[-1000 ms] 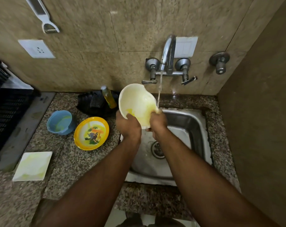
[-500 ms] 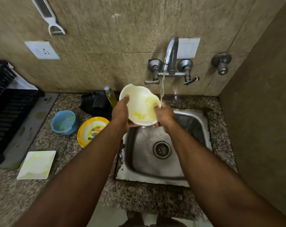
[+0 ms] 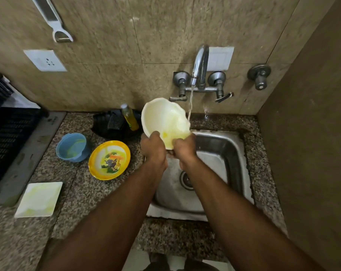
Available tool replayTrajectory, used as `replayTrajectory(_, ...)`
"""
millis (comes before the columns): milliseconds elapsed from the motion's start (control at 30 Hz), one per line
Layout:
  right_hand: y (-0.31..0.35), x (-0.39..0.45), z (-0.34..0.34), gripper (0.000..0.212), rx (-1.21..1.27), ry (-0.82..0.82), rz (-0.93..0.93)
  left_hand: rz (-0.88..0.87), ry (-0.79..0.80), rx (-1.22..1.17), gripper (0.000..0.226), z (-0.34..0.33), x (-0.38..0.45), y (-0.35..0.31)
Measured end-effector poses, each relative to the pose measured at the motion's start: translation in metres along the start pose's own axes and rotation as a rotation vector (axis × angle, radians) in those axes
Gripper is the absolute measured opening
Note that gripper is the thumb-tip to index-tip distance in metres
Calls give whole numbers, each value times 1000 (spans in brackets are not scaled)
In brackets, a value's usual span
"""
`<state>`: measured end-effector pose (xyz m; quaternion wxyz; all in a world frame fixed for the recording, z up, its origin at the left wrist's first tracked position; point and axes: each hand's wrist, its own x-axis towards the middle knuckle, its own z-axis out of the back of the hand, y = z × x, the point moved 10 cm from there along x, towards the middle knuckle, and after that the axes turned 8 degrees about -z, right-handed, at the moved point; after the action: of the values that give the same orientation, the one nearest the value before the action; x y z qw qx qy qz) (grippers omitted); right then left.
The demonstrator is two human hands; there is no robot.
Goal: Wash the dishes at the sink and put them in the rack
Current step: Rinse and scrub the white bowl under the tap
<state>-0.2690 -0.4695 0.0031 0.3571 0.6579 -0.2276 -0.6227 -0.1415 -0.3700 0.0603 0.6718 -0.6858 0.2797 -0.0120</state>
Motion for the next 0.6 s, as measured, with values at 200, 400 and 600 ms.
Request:
replayTrajectory(200, 21, 6, 39, 23, -132, -155, 42, 265, 382, 112, 47, -14, -7, 5)
replayTrajectory(400, 32, 11, 18, 51, -914, -123, 252, 188, 275, 118, 35, -10, 15, -11)
replayTrajectory(600, -4, -37, -24, 65, -1302, 207, 459, 93, 162, 165, 46, 17, 67, 60)
